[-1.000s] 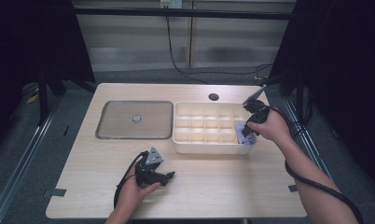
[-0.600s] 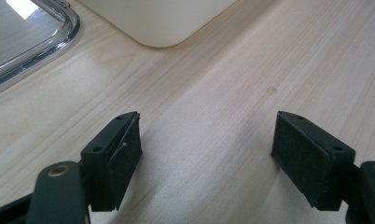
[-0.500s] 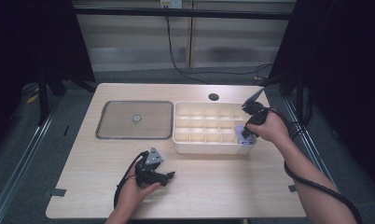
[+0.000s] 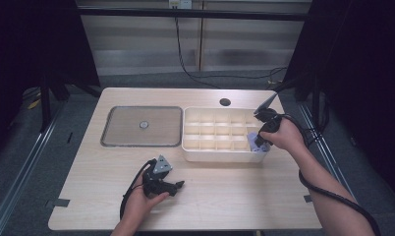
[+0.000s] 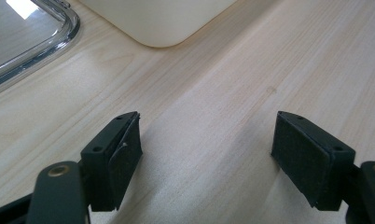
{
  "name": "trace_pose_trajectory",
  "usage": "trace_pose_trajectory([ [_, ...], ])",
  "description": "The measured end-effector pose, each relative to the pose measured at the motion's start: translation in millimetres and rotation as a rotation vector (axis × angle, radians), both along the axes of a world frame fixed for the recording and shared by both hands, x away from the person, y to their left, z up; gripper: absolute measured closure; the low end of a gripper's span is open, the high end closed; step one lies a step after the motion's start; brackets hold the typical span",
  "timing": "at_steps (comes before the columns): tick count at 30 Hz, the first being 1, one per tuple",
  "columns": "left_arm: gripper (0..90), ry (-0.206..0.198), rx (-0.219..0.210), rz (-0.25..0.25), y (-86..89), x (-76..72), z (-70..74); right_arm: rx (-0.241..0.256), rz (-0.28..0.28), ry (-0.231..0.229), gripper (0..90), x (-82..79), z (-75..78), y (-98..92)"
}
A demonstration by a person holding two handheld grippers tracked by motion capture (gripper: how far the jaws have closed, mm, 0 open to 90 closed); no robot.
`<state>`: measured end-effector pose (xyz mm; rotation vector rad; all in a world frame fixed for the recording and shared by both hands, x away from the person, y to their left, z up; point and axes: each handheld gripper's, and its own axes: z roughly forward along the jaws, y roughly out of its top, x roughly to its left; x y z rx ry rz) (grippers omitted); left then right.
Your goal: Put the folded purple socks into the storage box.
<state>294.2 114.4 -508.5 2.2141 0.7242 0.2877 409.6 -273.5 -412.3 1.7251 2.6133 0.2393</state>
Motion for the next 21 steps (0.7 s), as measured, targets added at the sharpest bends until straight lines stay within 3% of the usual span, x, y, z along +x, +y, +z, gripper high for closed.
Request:
trace_pose_trajectory([
  [21,23.5,-0.001,0.009,-0.004,0.3,0.1,0.2,-0.003,0.006,0.019,73.0,0.0,-8.8,0.1],
])
